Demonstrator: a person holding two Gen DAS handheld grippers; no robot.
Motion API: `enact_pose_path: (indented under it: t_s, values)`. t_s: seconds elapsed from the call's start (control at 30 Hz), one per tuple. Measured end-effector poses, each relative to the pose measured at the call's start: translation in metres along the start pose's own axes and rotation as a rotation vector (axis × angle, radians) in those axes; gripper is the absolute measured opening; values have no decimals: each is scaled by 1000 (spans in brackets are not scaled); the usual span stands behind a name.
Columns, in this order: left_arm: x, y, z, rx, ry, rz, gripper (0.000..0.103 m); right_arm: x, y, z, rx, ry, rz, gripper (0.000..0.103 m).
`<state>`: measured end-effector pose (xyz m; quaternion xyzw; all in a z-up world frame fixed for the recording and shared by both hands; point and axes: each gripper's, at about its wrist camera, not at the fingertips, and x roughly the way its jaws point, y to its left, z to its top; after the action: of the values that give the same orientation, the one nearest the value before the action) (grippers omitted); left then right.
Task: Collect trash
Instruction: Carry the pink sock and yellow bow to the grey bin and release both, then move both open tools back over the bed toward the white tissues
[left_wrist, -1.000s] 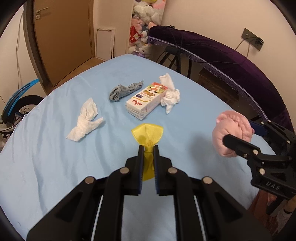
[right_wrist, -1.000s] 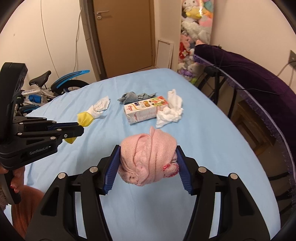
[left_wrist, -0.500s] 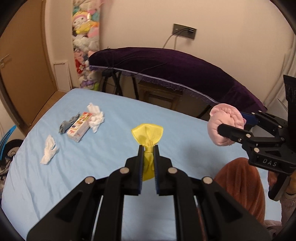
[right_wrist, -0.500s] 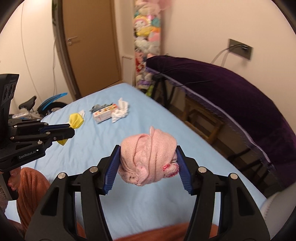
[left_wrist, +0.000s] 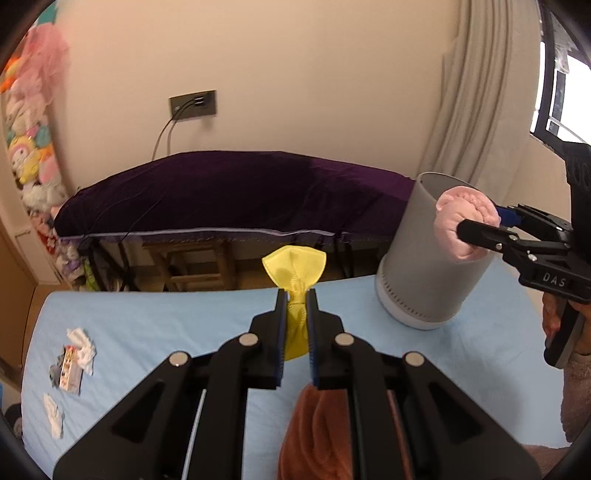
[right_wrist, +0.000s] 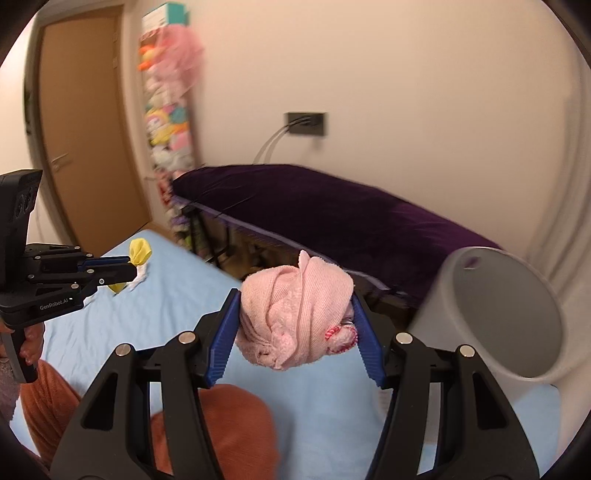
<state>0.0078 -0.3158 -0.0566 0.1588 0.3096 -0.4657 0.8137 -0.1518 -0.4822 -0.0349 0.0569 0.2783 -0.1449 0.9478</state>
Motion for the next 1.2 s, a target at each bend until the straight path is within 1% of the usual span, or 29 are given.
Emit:
enact_pose_path:
  t_s: [0.03, 0.23, 0.33, 0.43, 0.53, 0.63, 0.73, 0.8, 0.83, 0.87, 0.9, 0.93, 1.03, 1.2]
  values:
    - [5, -14, 9, 25, -6, -16, 10, -12, -21, 0, 19, -14, -31, 56]
    - [36, -91, 63, 143, -29, -138, 10, -62, -115, 0, 89, -65, -173, 56]
    - [53, -131, 86, 194, -32, -198, 10, -81, -143, 1, 95, -77, -215, 56]
    - [71, -165, 104, 231, -26, -249, 10, -93, -172, 4, 97, -78, -232, 57]
    - [89, -189, 118, 251, -11, -288, 10, -97, -191, 8, 94, -77, -237, 57]
    - [100, -212, 129, 268, 1, -305, 10, -97, -209, 13, 99, -72, -231, 57]
    - [108, -226, 136, 280, 7, -309, 11, -92, -216, 19, 94, -65, -224, 58]
    - [113, -231, 142, 293, 13, -307, 19, -86, -214, 23, 100, -60, -213, 63]
    - [113, -228, 140, 298, 14, -298, 26, -84, -216, 24, 103, -61, -211, 67]
    - [114, -230, 141, 301, 9, -280, 47, -84, -218, 25, 102, -63, -215, 69]
    - [115, -231, 142, 299, -1, -259, 73, -83, -220, 25, 101, -65, -217, 69]
    - [115, -232, 143, 294, -16, -247, 78, -81, -223, 26, 105, -66, -209, 69]
    - [118, -229, 144, 289, -13, -245, 79, -78, -226, 30, 120, -67, -186, 69]
    - [121, -221, 142, 270, -1, -224, 79, -78, -217, 30, 94, -68, -180, 69]
